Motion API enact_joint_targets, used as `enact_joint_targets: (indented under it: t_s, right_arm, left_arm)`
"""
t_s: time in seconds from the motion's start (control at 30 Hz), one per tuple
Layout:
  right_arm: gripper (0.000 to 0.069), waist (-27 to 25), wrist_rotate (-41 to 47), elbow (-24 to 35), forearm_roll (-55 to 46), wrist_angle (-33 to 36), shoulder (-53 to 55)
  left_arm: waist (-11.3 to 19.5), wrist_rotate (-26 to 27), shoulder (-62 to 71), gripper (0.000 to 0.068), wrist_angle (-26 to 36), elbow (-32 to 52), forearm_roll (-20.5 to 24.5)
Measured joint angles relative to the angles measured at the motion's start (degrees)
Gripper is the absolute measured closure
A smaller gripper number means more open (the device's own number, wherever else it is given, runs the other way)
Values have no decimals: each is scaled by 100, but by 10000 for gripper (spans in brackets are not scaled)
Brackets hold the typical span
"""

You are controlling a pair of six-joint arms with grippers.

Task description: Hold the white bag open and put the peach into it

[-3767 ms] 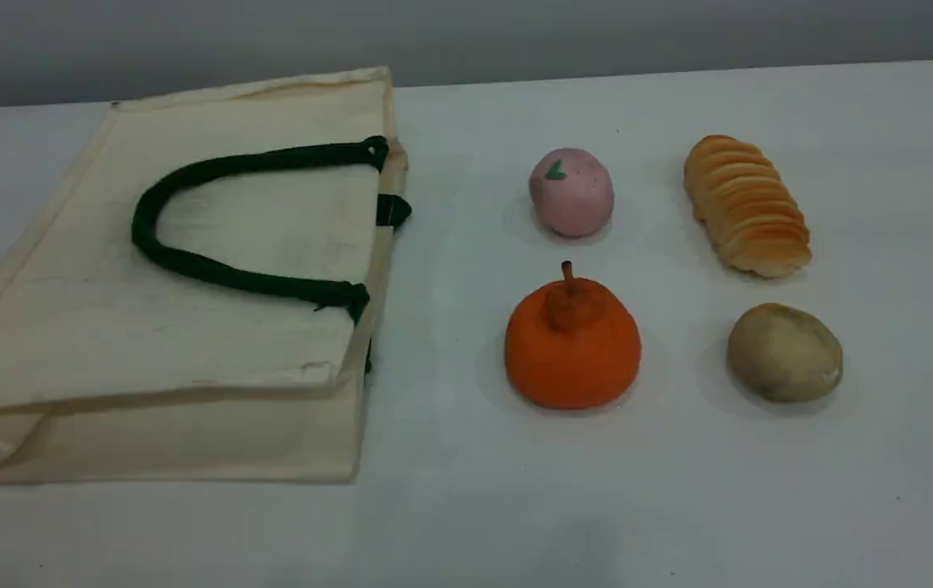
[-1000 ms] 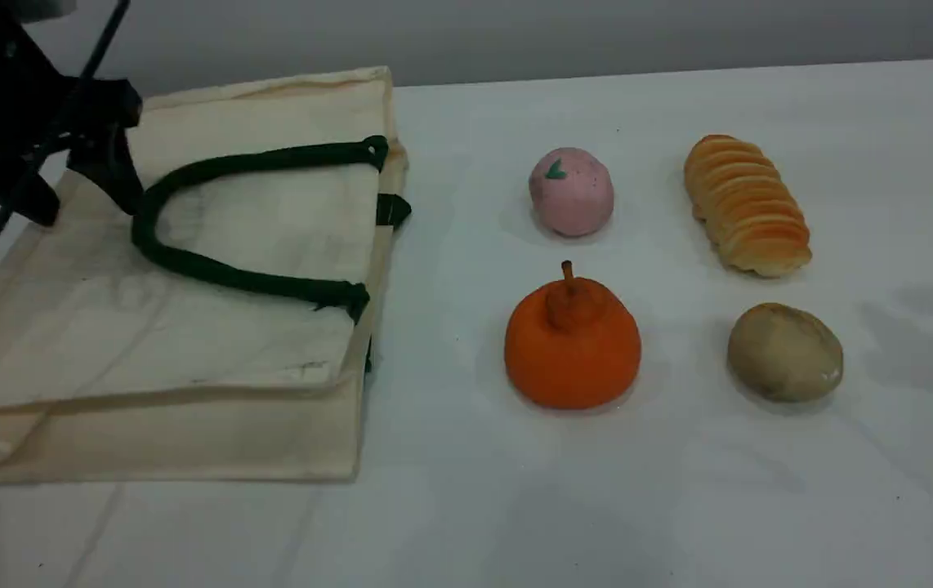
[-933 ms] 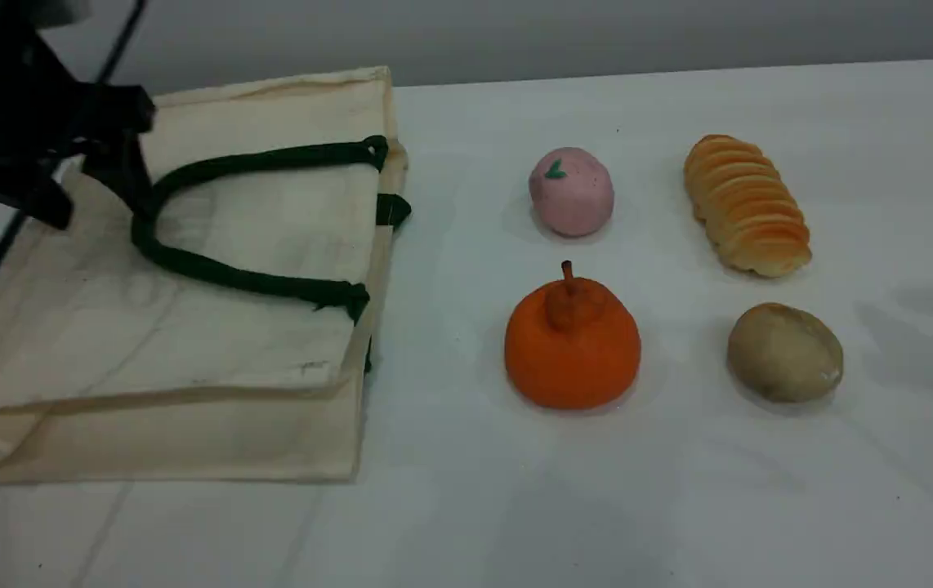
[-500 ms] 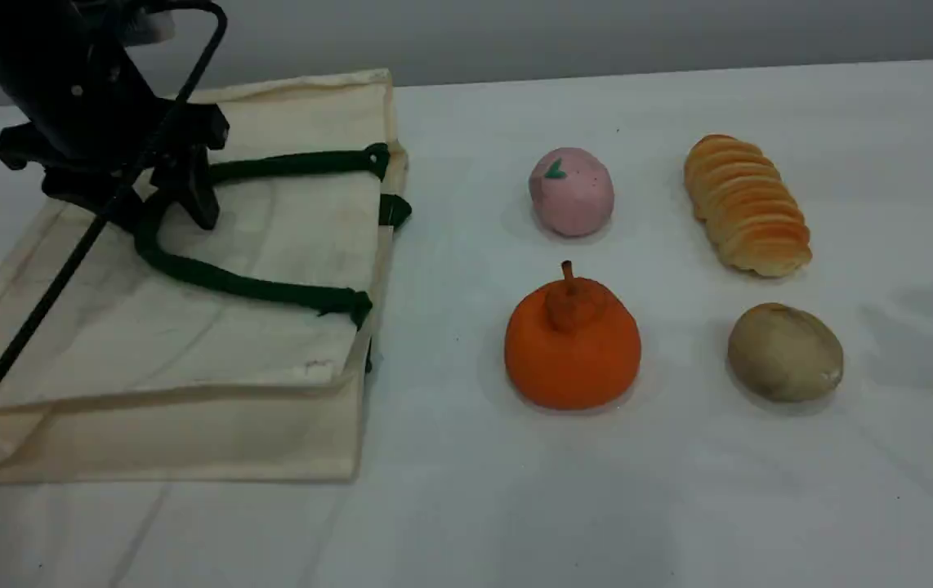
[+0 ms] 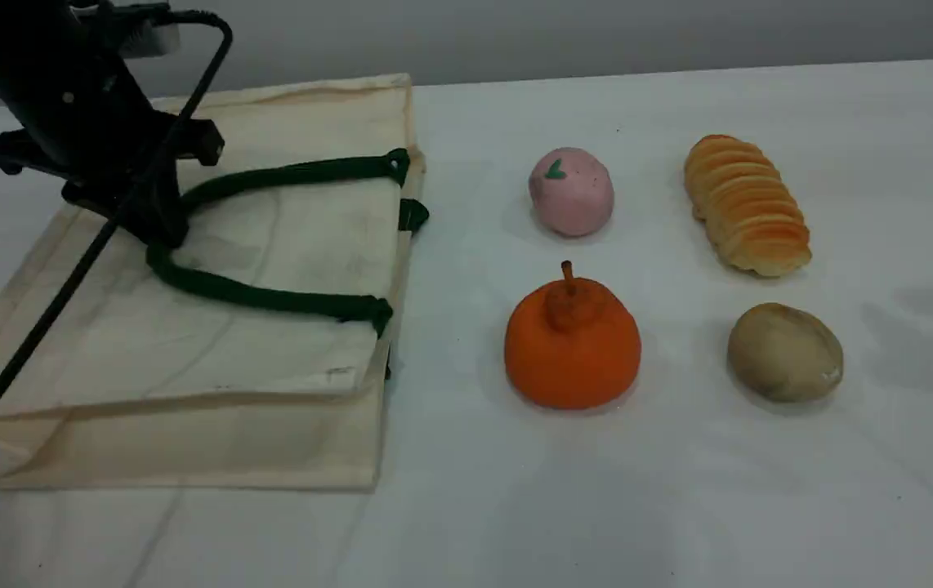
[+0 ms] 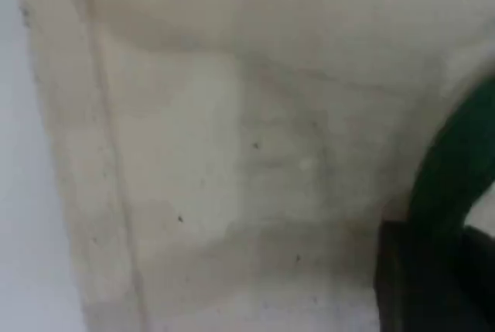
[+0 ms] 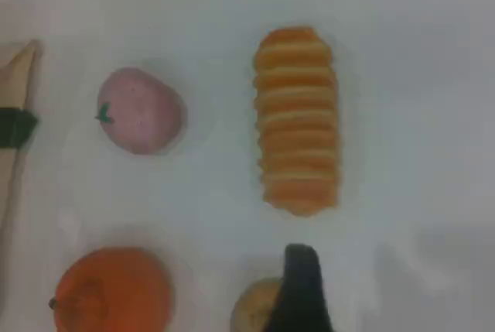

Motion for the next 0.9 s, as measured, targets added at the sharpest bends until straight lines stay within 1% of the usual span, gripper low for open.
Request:
enact_joint_targets:
  t_s: [0.1, 0.2, 0.27, 0.4, 0.57, 0.63, 0.73, 0.83, 0.9]
  right_arm:
    - [164, 0, 6, 0, 5, -5, 0]
    - [164, 0, 0, 0, 5, -5, 0]
    - [164, 0, 0, 0, 5, -5, 0]
    - [164, 0, 0, 0, 5, -10, 0]
    - [164, 0, 0, 0, 5, -10, 0]
    - [164, 0, 0, 0, 5, -5, 0]
    - [164, 0, -42, 0, 5, -5, 0]
    - [164, 0, -68, 0, -6, -5, 0]
    - [164, 0, -86, 0, -10, -5, 0]
  left_arm:
    - [0, 137, -7, 585, 97, -16, 0]
    - [0, 278, -7, 585, 470, -246, 76]
    - [0, 418, -7, 585, 819, -520, 135]
    - [0, 750, -11, 585, 1714, -1174, 154]
    - [0, 1318, -11, 585, 2964, -2241, 116]
    - [0, 1470, -11, 585, 3315, -2713, 105]
    - [0, 1577, -17, 585, 3484, -3347, -29]
    - [0, 1835, -22, 585, 3485, -3821, -385]
    - [0, 2076, -23, 585, 3485, -3955, -652]
